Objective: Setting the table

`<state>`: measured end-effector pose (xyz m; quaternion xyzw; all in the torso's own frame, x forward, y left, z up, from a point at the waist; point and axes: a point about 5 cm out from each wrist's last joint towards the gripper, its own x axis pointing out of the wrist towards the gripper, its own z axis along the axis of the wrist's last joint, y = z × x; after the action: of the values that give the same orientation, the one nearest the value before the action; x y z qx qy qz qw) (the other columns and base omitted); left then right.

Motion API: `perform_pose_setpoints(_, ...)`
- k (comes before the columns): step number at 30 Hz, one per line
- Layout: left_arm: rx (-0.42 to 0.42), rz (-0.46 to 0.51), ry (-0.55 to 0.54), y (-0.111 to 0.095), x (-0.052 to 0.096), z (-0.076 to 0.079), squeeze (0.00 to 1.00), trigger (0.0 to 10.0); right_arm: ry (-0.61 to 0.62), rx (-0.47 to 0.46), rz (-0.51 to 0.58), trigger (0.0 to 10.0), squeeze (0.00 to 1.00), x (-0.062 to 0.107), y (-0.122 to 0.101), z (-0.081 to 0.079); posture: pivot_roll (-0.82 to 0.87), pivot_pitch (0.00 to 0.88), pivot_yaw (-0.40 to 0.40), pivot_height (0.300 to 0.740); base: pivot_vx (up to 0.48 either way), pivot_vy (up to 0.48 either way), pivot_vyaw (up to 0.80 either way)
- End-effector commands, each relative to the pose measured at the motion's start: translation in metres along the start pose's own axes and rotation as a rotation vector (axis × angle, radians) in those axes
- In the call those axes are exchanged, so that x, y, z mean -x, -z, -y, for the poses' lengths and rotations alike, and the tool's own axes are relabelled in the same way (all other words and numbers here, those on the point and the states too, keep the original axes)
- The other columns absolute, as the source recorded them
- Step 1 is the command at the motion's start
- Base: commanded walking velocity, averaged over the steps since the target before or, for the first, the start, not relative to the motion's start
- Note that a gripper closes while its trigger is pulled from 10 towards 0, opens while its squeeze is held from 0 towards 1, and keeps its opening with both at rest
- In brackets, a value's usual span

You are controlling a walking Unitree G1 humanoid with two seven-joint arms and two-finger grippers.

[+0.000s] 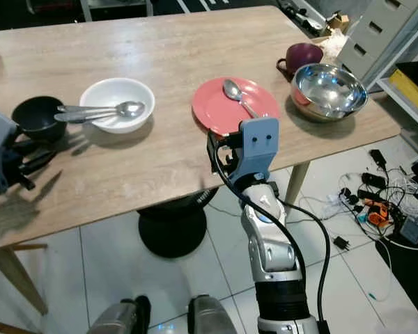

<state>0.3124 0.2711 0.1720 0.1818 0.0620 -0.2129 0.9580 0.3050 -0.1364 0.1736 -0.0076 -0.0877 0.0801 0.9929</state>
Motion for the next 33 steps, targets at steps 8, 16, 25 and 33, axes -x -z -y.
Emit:
perform_pose_setpoints(8, 0.002, 0.054, -0.03, -0.007, -0.004, 0.016, 0.0, 0.0, 0.006, -0.01, -0.01, 10.0, 0.0, -0.002, 0.002, 0.0, -0.12, 0.067, 0.002, 0.74, 0.0, 0.0, 0.0)
perform_pose_setpoints(16, -0.075, -0.001, -0.222, -0.008, 0.004, 0.005, 0.0, 10.0, 0.009, -0.011, -0.01, 10.0, 0.0, -0.001, 0.002, 0.0, -0.12, 0.067, 0.009, 0.74, 0.0, 0.0, 0.0)
perform_pose_setpoints(25, -0.119, -0.107, -0.475, 0.005, 0.019, -0.027, 1.0, 10.0, 0.004, -0.013, -0.015, 10.0, 0.0, -0.001, 0.004, -0.001, -0.11, 0.065, 0.007, 0.74, 0.0, 0.0, 0.0)
perform_pose_setpoints(33, -0.052, -0.12, -0.44, 0.011, 0.018, -0.033, 0.11, 10.0, 0.004, -0.012, -0.013, 10.0, 0.0, -0.001, 0.003, 0.0, -0.12, 0.065, 0.007, 0.74, 0.0, 0.0, 0.0)
